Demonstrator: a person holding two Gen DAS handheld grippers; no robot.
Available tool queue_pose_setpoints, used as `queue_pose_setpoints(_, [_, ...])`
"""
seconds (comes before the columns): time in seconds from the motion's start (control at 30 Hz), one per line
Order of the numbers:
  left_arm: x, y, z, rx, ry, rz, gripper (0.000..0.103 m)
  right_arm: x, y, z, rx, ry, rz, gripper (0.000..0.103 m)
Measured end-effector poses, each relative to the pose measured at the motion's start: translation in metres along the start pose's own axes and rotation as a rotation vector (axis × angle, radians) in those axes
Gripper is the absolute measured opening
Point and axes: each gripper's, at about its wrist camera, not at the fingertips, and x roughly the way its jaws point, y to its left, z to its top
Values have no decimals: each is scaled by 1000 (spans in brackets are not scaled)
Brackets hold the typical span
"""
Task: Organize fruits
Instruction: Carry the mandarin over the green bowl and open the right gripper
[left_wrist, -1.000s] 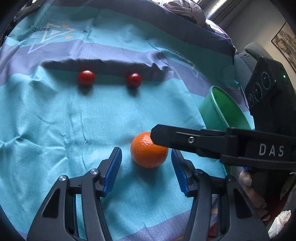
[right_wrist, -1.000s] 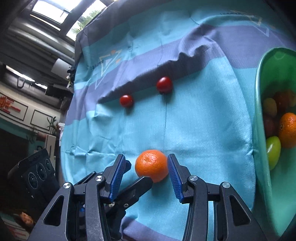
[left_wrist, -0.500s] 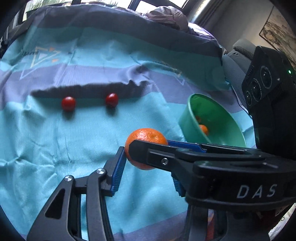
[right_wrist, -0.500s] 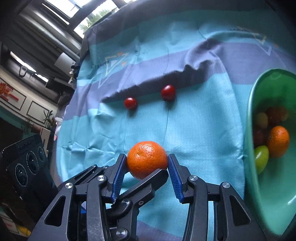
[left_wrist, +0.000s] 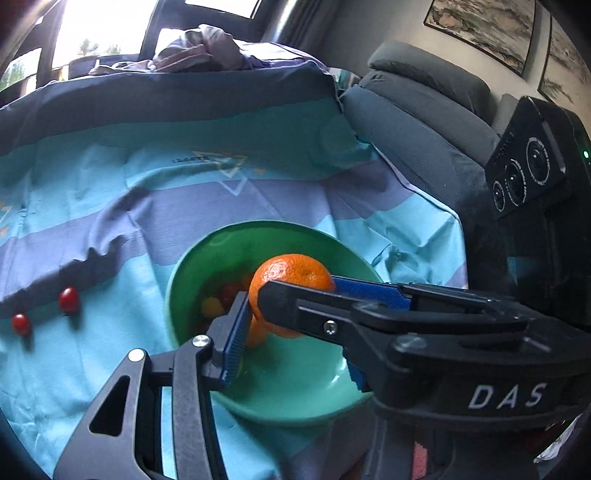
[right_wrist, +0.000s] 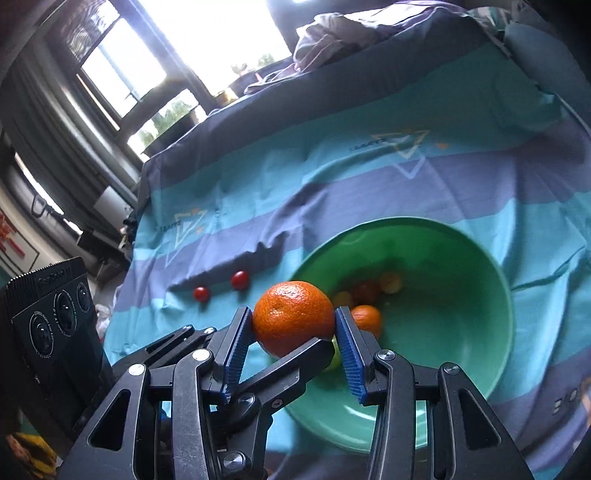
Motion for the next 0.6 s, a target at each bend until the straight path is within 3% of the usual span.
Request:
queue_pose_setpoints(0.17, [40, -6, 4, -21, 76, -50, 46, 3, -41, 0, 98, 13, -46, 48])
queue_pose_setpoints(0.3, [54, -3, 1, -57, 157, -6, 47, 18, -57, -1, 150, 63, -103, 48])
queue_pose_setpoints(0.37, [44, 0, 2, -73, 145, -19, 54, 21, -58, 0, 155, 76, -173, 48])
queue_pose_setpoints(0.47, [17, 11, 2, -89, 86, 6, 64, 8, -51, 2, 146, -6, -242, 48])
queue_pose_setpoints(0.6, [-20, 42, -1, -122, 29, 103, 67, -7, -35, 5, 132, -84, -226, 47])
